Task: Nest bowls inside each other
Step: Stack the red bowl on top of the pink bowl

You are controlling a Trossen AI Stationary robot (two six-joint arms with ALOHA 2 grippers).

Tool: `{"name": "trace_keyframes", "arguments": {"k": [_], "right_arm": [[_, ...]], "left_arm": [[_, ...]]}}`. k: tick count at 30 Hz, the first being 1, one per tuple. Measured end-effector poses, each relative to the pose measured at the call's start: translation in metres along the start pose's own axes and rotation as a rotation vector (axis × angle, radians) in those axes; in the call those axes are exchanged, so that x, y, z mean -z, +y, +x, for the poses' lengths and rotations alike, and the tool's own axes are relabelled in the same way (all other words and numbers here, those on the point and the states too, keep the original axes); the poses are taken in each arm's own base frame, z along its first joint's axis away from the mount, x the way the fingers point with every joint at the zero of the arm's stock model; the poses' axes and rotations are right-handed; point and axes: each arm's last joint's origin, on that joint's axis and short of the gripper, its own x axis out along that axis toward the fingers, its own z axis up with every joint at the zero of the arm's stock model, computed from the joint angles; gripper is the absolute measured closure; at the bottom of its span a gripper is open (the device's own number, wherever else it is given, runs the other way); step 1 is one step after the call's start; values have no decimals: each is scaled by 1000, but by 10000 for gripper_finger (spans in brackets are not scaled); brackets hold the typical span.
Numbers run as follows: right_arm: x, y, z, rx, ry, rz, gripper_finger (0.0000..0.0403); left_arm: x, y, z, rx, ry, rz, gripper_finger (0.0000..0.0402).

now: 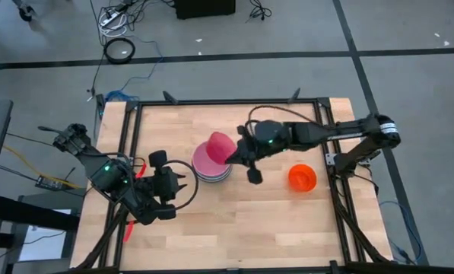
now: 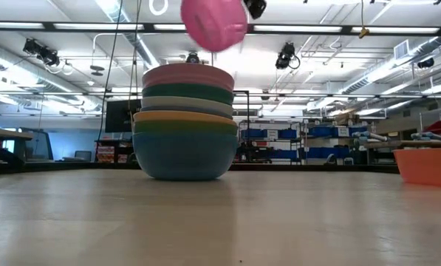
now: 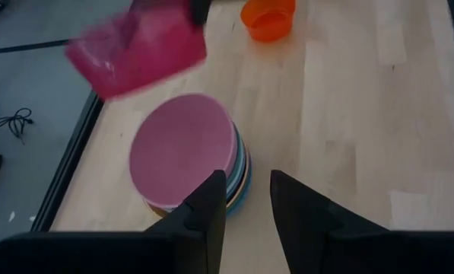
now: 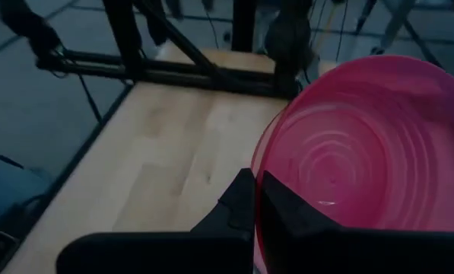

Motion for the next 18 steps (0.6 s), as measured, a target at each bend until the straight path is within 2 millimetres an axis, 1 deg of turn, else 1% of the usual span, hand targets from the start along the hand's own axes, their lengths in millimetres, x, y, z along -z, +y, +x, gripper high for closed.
{"name": "trace_keyframes", "arguments": {"k": [5,8,14,18], "right_arm": [[17,-10,32,20,70,33,403],[27,-17,46,28,112,58,403],[44,-31,67,50,168,99,403],[50,-34,74,9,184,128,390]], "left_arm": [[-1,-5,4,-2,0,1,289],[-1,-8,7,-8,7,9,289],[1,-16,15,-22,31,35,289],[2,-18,15,-17,34,38,289]]}}
